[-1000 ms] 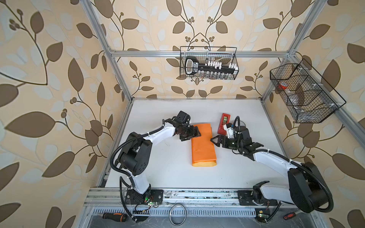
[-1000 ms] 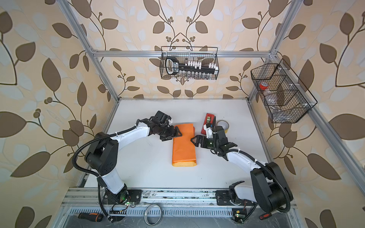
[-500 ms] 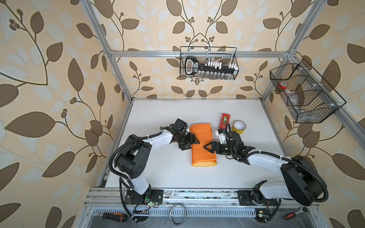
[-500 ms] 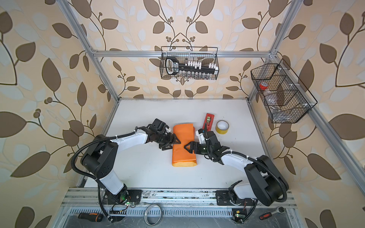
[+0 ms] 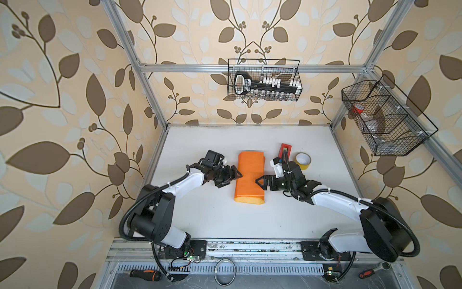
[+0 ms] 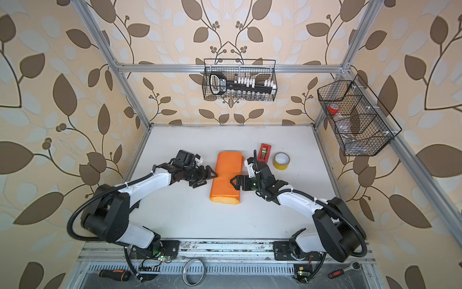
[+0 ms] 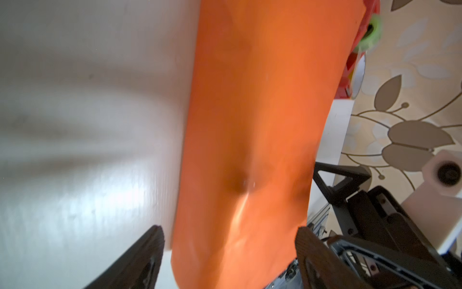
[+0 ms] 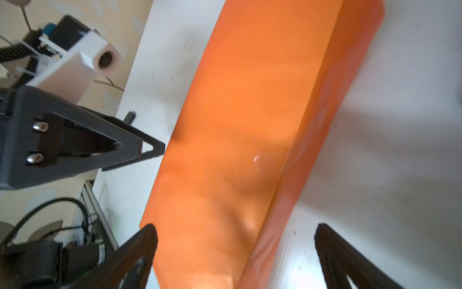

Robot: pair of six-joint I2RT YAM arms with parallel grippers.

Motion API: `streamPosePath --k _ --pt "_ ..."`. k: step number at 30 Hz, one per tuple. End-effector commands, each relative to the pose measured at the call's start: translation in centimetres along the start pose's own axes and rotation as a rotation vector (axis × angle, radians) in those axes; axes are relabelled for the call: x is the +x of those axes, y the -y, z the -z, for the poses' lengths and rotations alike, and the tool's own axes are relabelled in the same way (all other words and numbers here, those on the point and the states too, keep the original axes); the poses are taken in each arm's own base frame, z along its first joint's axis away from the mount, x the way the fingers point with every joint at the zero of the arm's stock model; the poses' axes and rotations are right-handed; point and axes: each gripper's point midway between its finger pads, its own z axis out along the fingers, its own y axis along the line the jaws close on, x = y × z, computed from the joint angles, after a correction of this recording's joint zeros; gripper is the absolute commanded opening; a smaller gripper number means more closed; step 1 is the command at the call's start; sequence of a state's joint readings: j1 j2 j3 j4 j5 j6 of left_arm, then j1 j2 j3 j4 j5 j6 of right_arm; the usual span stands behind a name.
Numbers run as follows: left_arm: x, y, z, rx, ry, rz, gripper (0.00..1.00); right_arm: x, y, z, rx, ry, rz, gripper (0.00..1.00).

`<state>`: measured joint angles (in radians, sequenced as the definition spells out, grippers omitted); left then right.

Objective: Wrap the gift box in paper

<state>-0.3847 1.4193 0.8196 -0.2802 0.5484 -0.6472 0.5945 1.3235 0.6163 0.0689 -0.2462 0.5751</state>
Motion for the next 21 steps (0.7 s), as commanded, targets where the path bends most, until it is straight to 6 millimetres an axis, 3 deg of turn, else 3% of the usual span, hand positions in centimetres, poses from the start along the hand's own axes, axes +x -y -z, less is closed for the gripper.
streamPosePath --k 1,7,12,21 --pt "2.0 0.0 0.4 0.011 -0.024 -0.121 0.81 3.5 1.2 0.1 0.089 -0.072 0.039 0.99" --pt "3.0 0.4 -1.1 -0.027 -0.055 -0.226 0.71 4.2 1.8 -0.9 0.134 -0.076 0.032 0.86" --pt "3.6 -1.1 -2.9 -0.118 -0.075 -0.282 0.62 4.8 3.0 -1.7 0.181 -0.099 0.053 0.75" --pt "3.8 -1.2 -5.2 -0.14 -0.048 -0.337 0.58 4.3 4.2 -2.0 0.267 -0.078 0.141 0.68"
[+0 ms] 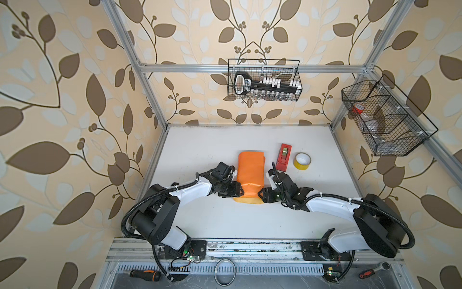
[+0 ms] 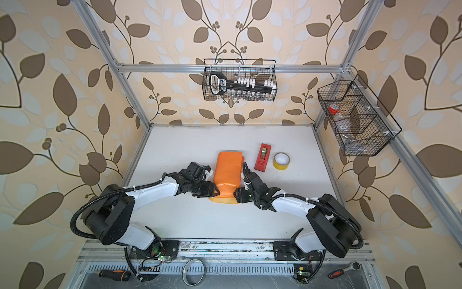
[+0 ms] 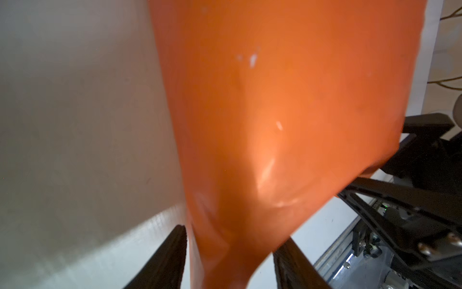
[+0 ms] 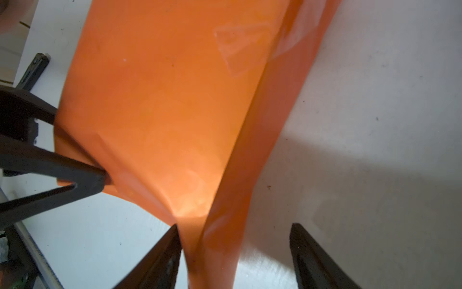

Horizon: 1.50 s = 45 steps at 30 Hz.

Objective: Wrap the gift box in paper

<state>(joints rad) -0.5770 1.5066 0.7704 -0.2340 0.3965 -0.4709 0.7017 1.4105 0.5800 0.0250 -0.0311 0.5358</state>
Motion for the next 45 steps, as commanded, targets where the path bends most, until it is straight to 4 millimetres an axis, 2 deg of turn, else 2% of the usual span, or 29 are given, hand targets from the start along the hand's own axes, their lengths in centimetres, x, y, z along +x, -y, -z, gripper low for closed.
streamPosePath --k 1,4,9,13,20,23,31,40,45 --pt "-1.1 0.2 -0.6 -0.022 0.056 -0.055 0.59 -0.2 1.0 -0.4 0.066 0.011 0.053 0.67" --pt "-1.4 -0.6 -0.7 -0.054 0.087 -0.047 0.65 -0.5 1.5 -0.6 0.099 0.018 0.071 0.65" --pt "-1.8 -1.1 0.2 -0.094 0.13 -0.078 0.73 -0.5 2.0 -0.6 0.128 0.019 0.093 0.64" --pt "-1.9 -1.9 0.8 -0.147 0.148 -0.085 0.73 -0.4 1.5 -0.4 0.095 0.02 0.087 0.64" --pt "-2.2 -2.2 -0.4 -0.165 0.141 -0.091 0.59 -1.1 -0.6 -0.3 0.002 0.056 0.049 0.68" --pt "-1.9 -2.3 -1.0 -0.177 0.137 -0.097 0.55 -1.1 -0.5 -0.7 0.017 0.066 0.042 0.68" --pt "-2.1 -2.6 -1.3 -0.2 0.161 -0.105 0.49 -1.8 1.4 -1.2 0.131 0.114 0.05 0.5" --pt "-2.3 -2.8 -1.8 -0.229 0.184 -0.097 0.5 -2.1 2.4 -1.6 0.189 0.139 0.071 0.4" --pt "-2.5 -2.4 -1.6 -0.234 0.216 -0.099 0.4 -1.7 2.7 -2.2 0.195 0.13 0.072 0.34"
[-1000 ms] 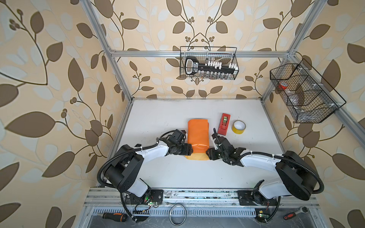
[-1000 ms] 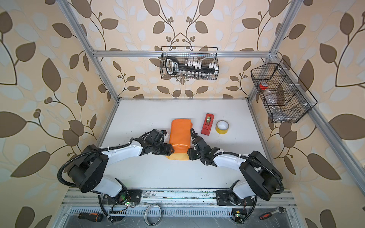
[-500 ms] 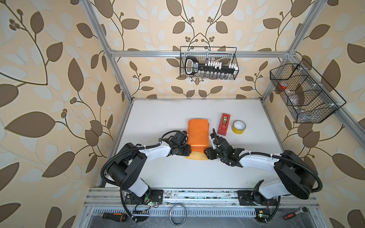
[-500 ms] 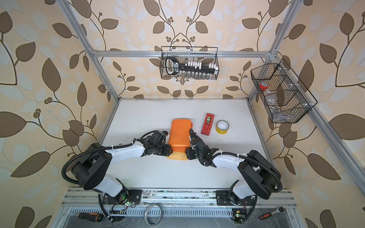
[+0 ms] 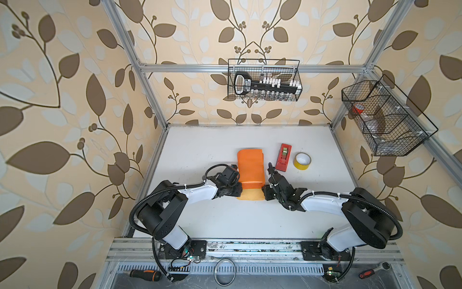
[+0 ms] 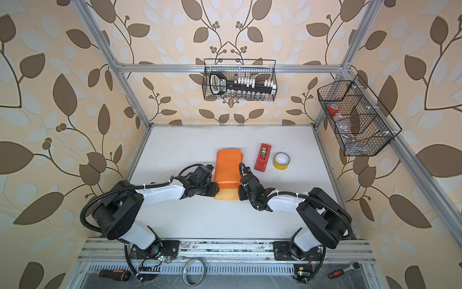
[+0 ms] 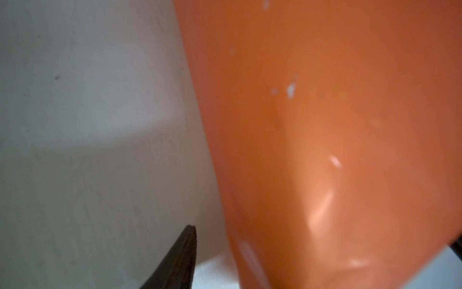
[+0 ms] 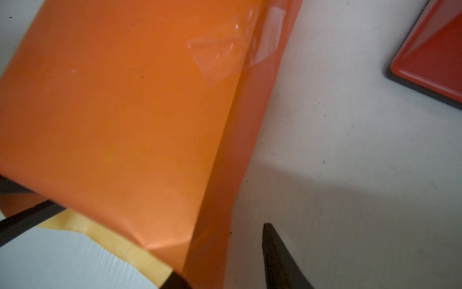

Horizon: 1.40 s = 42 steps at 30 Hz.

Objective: Wrap the gift box in paper

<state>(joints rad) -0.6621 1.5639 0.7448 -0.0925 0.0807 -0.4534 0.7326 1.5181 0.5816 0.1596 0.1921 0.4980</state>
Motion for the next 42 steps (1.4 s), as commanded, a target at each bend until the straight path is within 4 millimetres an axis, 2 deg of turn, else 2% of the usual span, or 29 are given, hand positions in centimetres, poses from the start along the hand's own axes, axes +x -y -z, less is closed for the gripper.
streamPosePath --k 1,5,14,24,34,42 --pt "-0.3 -0.2 0.0 -0.025 0.041 0.005 0.38 0.1 0.4 -0.5 0.028 0.009 0.014 0.32" --pt "-0.2 -0.2 -0.4 -0.042 0.041 0.01 0.29 0.2 0.3 -0.8 0.029 0.008 0.009 0.26" --pt "0.0 -0.6 -1.2 -0.076 0.044 0.022 0.18 0.3 0.7 -0.9 0.049 -0.001 0.009 0.15" --pt "0.1 -0.2 -1.6 -0.096 0.038 0.039 0.01 0.1 0.4 -0.8 0.044 -0.005 -0.003 0.06" --pt "0.3 0.1 -1.7 -0.095 0.034 0.051 0.0 -0.2 0.4 -0.8 0.048 0.002 -0.013 0.0" --pt "0.8 -0.1 -2.1 -0.096 0.025 0.057 0.0 0.0 0.7 -0.8 0.06 0.002 -0.017 0.0"
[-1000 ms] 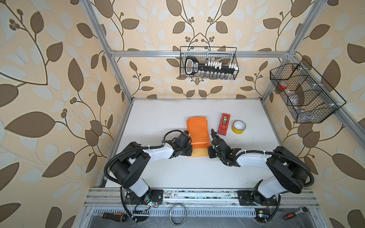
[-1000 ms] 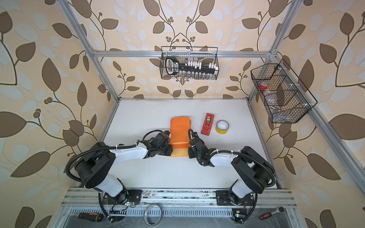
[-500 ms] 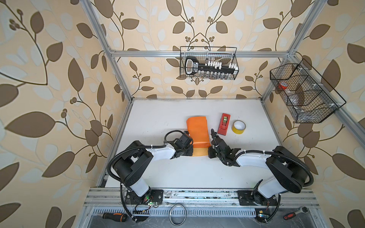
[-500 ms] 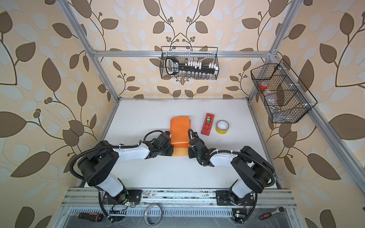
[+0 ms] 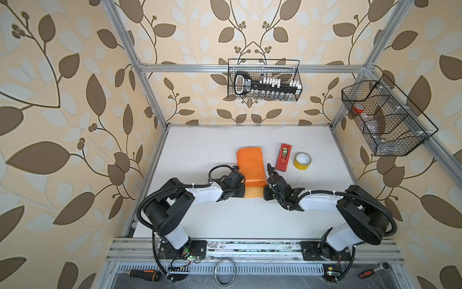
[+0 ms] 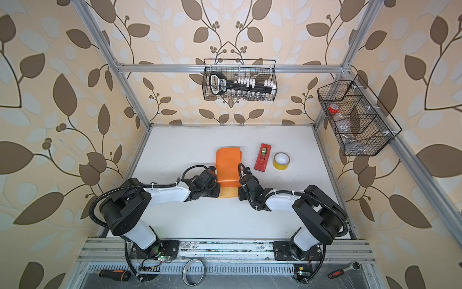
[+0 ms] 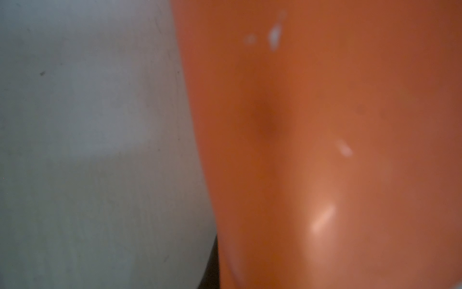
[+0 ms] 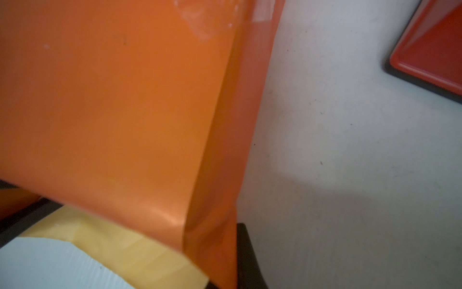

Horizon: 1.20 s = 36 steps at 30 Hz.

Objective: Wrap the gift box in paper

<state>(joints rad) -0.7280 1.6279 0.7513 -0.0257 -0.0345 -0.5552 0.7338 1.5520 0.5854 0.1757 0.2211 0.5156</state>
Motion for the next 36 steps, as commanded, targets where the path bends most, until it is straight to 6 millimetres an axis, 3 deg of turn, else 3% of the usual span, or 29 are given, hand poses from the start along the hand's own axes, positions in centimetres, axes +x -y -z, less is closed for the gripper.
streamPosePath --k 1,6,12,15,18,24,26,36 --pt "1.0 -0.5 -0.5 -0.036 -0.028 0.01 0.0 -0.3 0.2 -0.2 0.029 0.002 -0.004 0.0" --pt "1.3 -0.3 -0.2 -0.021 -0.04 0.016 0.0 -0.2 0.3 -0.1 0.028 -0.001 -0.004 0.0" --pt "2.6 -0.8 0.3 -0.017 -0.071 0.054 0.21 0.0 0.4 -0.1 0.031 -0.003 0.0 0.0" --pt "3.0 -0.9 0.6 -0.015 -0.079 0.063 0.26 0.0 0.4 -0.1 0.032 -0.005 -0.002 0.0" --pt "3.1 -1.2 0.5 -0.025 -0.081 0.06 0.23 0.0 0.4 -0.1 0.03 -0.004 -0.001 0.0" --pt "2.3 -1.1 0.2 -0.048 -0.07 0.038 0.05 -0.2 0.2 0.1 0.025 -0.003 0.003 0.0" --pt "2.1 -1.0 0.2 -0.049 -0.066 0.032 0.0 -0.2 0.2 0.2 0.022 -0.004 0.007 0.06" --pt "1.9 -0.9 0.0 -0.052 -0.069 0.02 0.0 0.3 -1.0 3.0 -0.094 -0.025 0.025 0.44"
